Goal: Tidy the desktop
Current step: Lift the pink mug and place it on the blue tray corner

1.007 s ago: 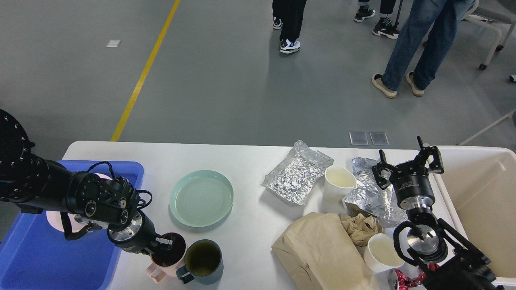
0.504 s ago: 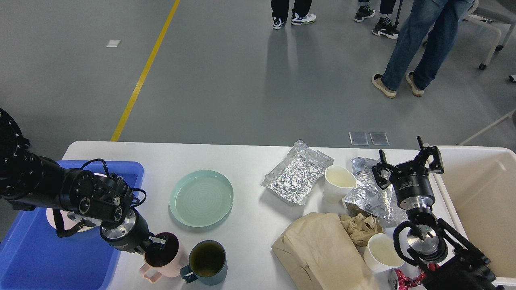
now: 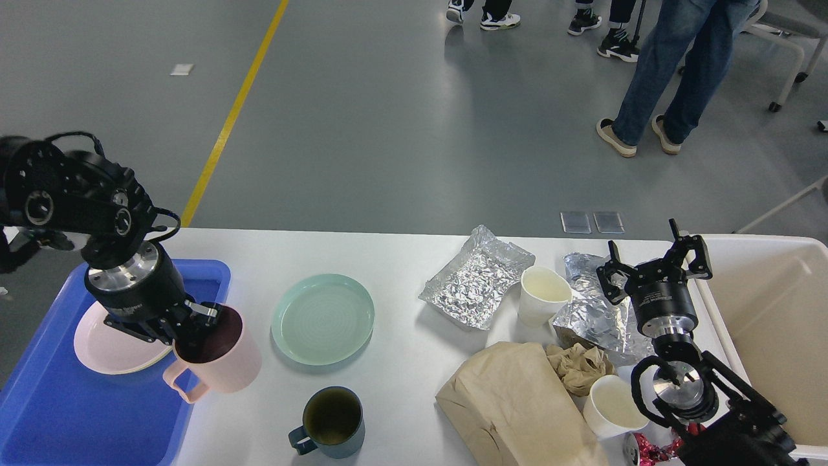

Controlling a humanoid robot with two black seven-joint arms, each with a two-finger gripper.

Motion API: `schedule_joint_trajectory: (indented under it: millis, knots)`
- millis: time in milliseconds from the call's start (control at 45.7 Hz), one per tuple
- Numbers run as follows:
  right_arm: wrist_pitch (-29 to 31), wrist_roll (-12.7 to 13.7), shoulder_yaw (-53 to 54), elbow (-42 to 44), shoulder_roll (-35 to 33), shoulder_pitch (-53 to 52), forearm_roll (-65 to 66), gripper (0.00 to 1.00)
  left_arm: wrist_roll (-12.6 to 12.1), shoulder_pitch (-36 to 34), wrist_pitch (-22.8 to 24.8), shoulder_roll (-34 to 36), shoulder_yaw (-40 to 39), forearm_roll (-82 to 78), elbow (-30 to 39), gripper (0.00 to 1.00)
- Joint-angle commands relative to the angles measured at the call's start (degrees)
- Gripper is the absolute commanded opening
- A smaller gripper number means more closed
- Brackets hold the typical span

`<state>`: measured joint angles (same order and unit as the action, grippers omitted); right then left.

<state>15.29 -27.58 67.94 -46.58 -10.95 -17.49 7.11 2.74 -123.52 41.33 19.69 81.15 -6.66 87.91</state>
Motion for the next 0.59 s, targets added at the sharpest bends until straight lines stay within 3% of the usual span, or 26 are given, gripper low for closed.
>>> schedule_joint_trajectory:
  millis: [0, 175, 285, 569]
  knots:
    - [0.0, 0.1, 0.0, 0.0, 0.0, 0.0, 0.0, 1.0, 0.5, -8.4, 4.1, -0.4, 1.6, 1.7, 4.1, 0.0]
    - [0.0, 0.0, -0.1, 0.0, 0.0, 0.0, -0.1, 1.0, 4.6, -18.8, 11.4, -1.8, 5.3, 4.2, 6.5, 0.0]
    - [0.0, 0.0, 0.0, 0.0, 0.0, 0.0, 0.0, 1.0, 6.4, -20.0, 12.4, -3.8, 7.1, 4.4, 6.4, 0.0]
    - [0.0, 0.0, 0.0, -0.1, 0.0, 0.0, -0.1, 1.0, 5.9, -17.6, 12.5, 1.0, 11.1, 3.1, 3.0, 0.0]
